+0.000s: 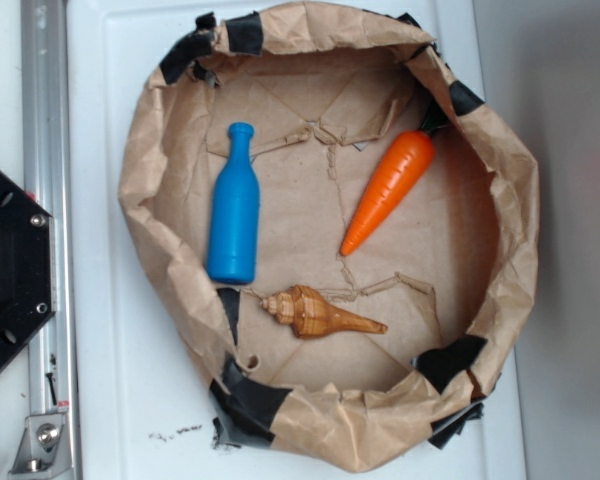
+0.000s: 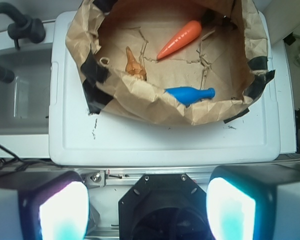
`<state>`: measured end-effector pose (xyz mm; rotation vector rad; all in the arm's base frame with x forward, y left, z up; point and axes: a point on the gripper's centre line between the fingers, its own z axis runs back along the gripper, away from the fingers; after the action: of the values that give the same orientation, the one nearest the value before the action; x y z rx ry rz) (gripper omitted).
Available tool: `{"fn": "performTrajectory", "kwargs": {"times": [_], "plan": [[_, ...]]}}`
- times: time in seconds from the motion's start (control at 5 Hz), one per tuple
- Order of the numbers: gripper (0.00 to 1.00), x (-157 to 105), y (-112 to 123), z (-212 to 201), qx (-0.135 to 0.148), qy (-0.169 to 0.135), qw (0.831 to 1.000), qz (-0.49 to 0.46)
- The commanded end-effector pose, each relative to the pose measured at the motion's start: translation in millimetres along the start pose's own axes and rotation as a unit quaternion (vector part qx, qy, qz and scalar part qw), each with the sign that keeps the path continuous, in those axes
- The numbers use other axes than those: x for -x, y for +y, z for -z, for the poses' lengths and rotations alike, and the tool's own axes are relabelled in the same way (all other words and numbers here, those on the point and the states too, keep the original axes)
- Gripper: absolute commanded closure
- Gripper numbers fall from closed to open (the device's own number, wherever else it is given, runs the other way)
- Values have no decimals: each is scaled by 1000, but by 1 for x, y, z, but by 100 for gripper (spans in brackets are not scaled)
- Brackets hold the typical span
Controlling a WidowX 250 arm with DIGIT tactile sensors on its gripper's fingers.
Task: Grab the blue bottle.
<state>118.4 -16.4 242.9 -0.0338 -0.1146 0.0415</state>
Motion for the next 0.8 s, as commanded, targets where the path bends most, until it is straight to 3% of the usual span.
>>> {"fn": "performTrajectory", "kwargs": {"times": [0.0, 0.2, 0.4, 0.6], "plan": [[0, 0, 0, 0, 0, 0, 1000, 0], [0, -49, 6, 17, -42, 59, 992, 107], [0, -77, 20, 47, -31, 104, 992, 72], [0, -97, 36, 70, -36, 127, 988, 78]]}}
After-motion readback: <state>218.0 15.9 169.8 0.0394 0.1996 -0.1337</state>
